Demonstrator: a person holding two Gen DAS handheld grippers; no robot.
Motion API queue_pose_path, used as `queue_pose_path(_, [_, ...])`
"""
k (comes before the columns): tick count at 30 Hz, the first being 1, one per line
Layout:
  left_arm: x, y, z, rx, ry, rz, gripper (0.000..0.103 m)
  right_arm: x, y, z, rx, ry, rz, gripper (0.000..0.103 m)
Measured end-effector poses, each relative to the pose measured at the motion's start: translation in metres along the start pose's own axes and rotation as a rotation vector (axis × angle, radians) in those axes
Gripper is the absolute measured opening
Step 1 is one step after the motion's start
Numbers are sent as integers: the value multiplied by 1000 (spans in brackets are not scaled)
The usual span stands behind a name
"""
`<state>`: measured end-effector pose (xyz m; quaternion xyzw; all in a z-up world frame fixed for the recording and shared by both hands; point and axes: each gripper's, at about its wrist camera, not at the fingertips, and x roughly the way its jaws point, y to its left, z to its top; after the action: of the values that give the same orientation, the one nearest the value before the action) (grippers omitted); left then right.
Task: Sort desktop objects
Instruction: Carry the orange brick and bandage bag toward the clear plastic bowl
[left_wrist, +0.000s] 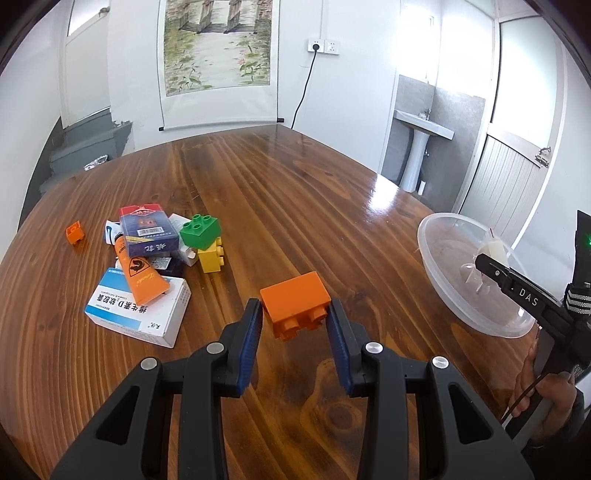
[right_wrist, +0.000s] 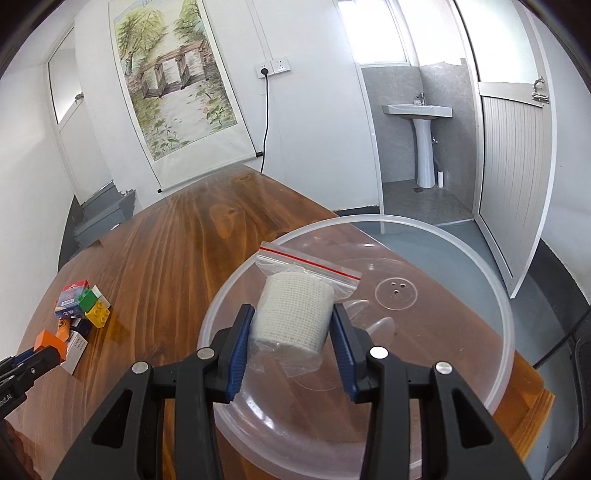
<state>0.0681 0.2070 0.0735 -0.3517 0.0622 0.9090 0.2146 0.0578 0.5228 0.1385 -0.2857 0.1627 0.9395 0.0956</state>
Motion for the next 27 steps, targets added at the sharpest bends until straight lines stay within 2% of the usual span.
queue_pose_path(14, [11,-35,9,58,21,-27,39,0,-37,-2,42,5,-25,45])
queue_pose_path(19, [14,-40,16,60,23,-62,39,-8,-38,0,50,-20,-6,45])
queue_pose_path(27, [23,-55,38,72,14,-137,39,-14,-42,5,25,-43,-35,45])
